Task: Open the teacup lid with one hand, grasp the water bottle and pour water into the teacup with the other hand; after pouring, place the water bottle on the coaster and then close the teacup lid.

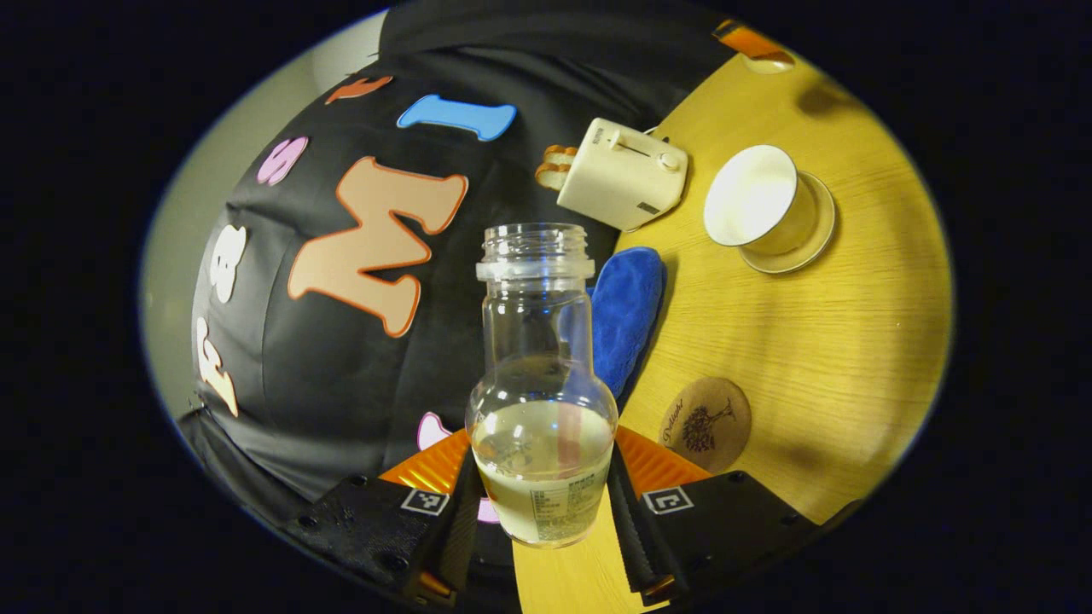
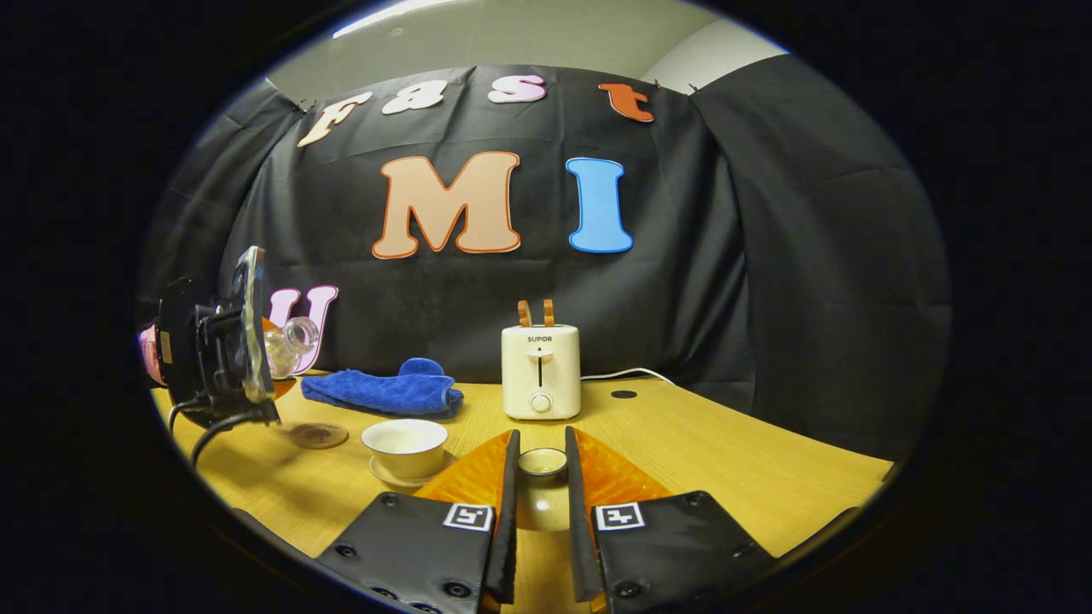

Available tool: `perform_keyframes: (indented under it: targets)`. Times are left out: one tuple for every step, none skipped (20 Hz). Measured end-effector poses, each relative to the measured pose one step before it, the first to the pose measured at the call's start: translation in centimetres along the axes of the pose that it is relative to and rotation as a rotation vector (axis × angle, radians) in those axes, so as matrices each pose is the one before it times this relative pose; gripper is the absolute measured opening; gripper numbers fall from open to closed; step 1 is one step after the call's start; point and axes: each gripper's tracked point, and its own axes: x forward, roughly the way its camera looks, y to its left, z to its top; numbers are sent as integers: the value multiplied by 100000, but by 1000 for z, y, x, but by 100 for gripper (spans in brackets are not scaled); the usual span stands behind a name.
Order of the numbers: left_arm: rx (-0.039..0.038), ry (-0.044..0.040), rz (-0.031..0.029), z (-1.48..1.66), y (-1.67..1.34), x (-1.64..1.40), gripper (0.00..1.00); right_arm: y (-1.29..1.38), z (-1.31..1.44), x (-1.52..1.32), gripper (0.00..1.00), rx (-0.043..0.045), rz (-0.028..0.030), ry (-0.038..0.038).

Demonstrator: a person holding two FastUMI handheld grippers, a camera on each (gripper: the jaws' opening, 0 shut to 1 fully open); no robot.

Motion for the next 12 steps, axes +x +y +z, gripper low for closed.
perform_keyframes:
  targets:
    - [3115, -390, -599, 544, -363, 385, 67, -33, 37, -71, 29, -76, -50, -5]
    - [3340, -707, -364, 379, -51, 272, 67, 40, 54, 6, 29, 34, 71, 5]
    - [3632, -614, 47, 482, -80, 246, 67, -2, -78, 32, 29, -14, 12, 19]
    - [3674, -585, 34, 390, -8, 25, 67, -19, 18, -10, 29, -7, 16, 6]
    - [2628, -550, 398, 500, 1, 118, 67, -27, -5, 4, 31, 24, -9, 61]
    - [1888, -377, -199, 312, -95, -59, 67, 48, -7, -64, 29, -9, -3, 75]
    - [1869, -744, -20, 452, -229, 119, 67, -5, -33, 50, 29, 18, -2, 17]
    - [2851, -483, 309, 341, -102, 312, 67, -8, 33, -41, 29, -25, 13, -72]
    - [3419, -443, 449, 314, -226, 148, 67, -24, -4, -57, 29, -50, 35, -82]
    - [3513, -454, 239, 114, -155, -196, 67, 3, 63, 14, 29, 9, 46, 85]
    - [2874, -529, 142, 242, -75, -85, 67, 4, -50, -27, 31, -8, 10, -14]
    - [2182, -292, -266, 141, -132, -20, 67, -44, 30, 8, 29, -24, -101, 35]
